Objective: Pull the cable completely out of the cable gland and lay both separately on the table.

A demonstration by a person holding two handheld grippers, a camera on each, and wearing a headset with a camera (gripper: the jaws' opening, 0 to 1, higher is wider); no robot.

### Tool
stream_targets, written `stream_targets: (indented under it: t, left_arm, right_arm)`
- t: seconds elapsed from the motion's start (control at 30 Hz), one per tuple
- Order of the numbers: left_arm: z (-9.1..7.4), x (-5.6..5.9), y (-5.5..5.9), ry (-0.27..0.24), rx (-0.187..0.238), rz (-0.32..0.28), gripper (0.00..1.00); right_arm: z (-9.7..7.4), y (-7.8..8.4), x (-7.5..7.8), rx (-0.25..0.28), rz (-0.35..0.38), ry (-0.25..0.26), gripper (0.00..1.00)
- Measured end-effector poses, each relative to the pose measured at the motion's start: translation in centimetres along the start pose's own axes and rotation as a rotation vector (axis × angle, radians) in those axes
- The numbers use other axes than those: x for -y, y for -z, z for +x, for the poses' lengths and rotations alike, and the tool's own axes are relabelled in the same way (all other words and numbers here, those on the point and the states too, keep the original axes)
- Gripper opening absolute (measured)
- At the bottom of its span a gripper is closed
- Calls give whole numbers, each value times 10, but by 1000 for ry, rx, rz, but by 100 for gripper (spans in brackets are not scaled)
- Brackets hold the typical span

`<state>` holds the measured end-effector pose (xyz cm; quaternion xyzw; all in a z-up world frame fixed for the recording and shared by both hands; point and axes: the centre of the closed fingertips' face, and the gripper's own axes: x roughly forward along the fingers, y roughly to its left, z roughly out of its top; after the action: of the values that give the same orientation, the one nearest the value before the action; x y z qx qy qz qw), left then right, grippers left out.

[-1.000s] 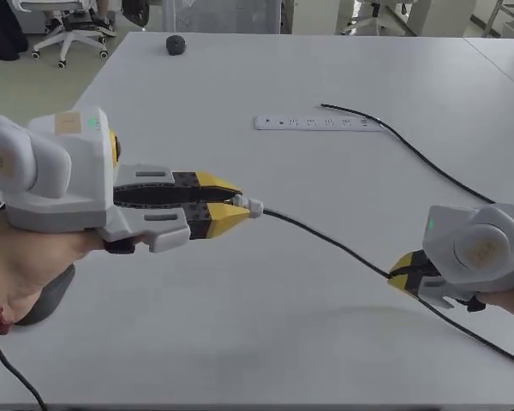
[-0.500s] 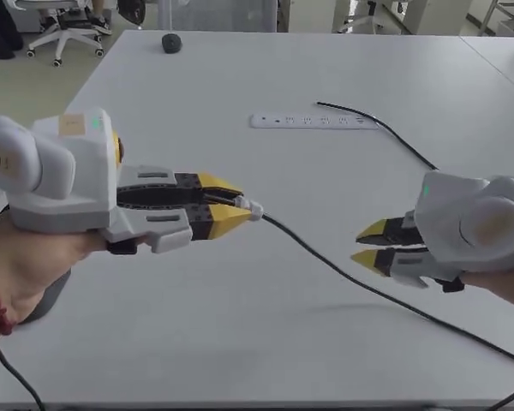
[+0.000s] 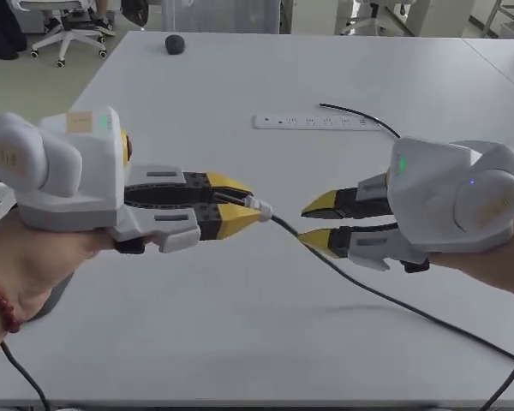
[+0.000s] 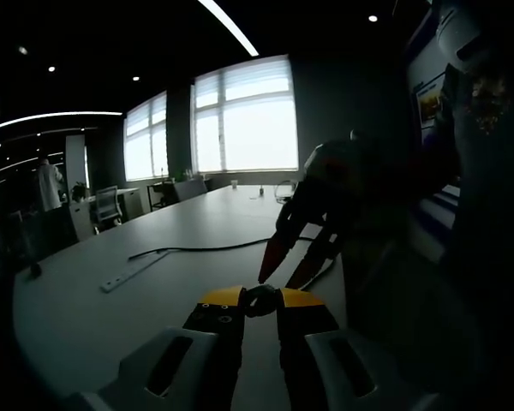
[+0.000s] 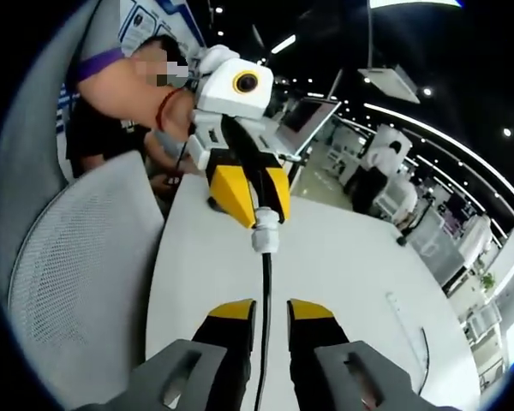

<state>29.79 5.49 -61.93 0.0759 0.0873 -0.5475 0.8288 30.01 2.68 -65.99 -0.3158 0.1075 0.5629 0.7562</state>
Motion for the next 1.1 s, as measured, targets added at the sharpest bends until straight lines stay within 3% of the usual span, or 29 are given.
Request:
stream_targets:
  t: [0.2,0.53,1.1]
  left_arm:
    - [2,3,0,6,5,-4,15]
    - [1,4,-3,9,11,-4,15]
    - [1,4,4,12,-3,-7,15]
  right_arm:
    - [4,-13,0,28,-22,-5,5]
    - [6,-15,-3,29,-61,-18,0]
    - [0,3,-1,-40,-99,-18,0]
